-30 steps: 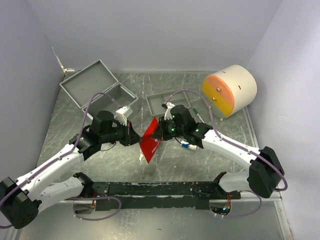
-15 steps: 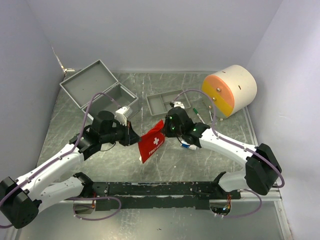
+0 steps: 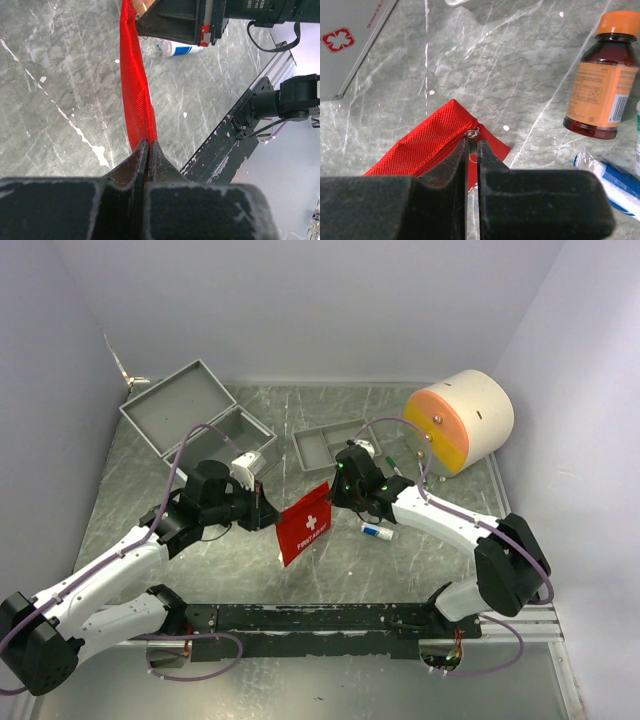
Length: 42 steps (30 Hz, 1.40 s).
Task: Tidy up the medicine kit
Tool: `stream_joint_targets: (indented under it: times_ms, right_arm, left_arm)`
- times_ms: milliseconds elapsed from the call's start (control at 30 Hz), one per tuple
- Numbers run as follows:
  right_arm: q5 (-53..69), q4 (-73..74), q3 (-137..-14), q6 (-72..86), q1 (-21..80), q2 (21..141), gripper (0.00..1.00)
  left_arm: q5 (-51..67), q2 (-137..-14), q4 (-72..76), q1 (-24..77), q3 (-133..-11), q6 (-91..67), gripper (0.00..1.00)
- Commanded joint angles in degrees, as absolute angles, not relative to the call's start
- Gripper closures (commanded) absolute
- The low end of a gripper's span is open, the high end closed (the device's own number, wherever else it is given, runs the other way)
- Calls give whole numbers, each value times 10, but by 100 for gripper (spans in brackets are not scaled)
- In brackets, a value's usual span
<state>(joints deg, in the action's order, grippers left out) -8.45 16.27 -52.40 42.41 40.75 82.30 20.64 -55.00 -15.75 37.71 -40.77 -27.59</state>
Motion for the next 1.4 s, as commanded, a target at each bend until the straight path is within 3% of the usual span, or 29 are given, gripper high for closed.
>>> stream_joint_targets:
  times_ms: [0, 200, 500, 600, 700, 800, 1067, 1367]
  right_arm:
    - [-196, 220, -522, 421, 352, 843, 100]
    - [-64, 181, -532, 310, 334, 840, 100]
    - [-40, 274, -571, 327, 288, 877, 99]
    - [-2, 249, -570, 308, 288, 853, 83]
    - [47, 227, -564, 261, 288, 819, 60]
    - [70, 191, -546, 216, 287, 761, 45]
    - [296, 24, -499, 61, 288, 640, 36]
    - [508, -84, -479, -95, 289, 643, 31]
  left_arm:
    - [235, -534, -188, 377, -439, -270, 93]
    - [238, -533, -193, 377, -444, -263, 93]
    - [247, -537, -183, 377, -438, -266, 93]
    - [252, -544, -180, 377, -441, -262, 93]
    - [262, -555, -175, 377, -448, -256, 93]
    - [280, -564, -172, 377, -459, -247, 93]
    - [336, -579, -184, 377, -511, -147, 93]
    - [390, -587, -241, 379, -578, -3, 93]
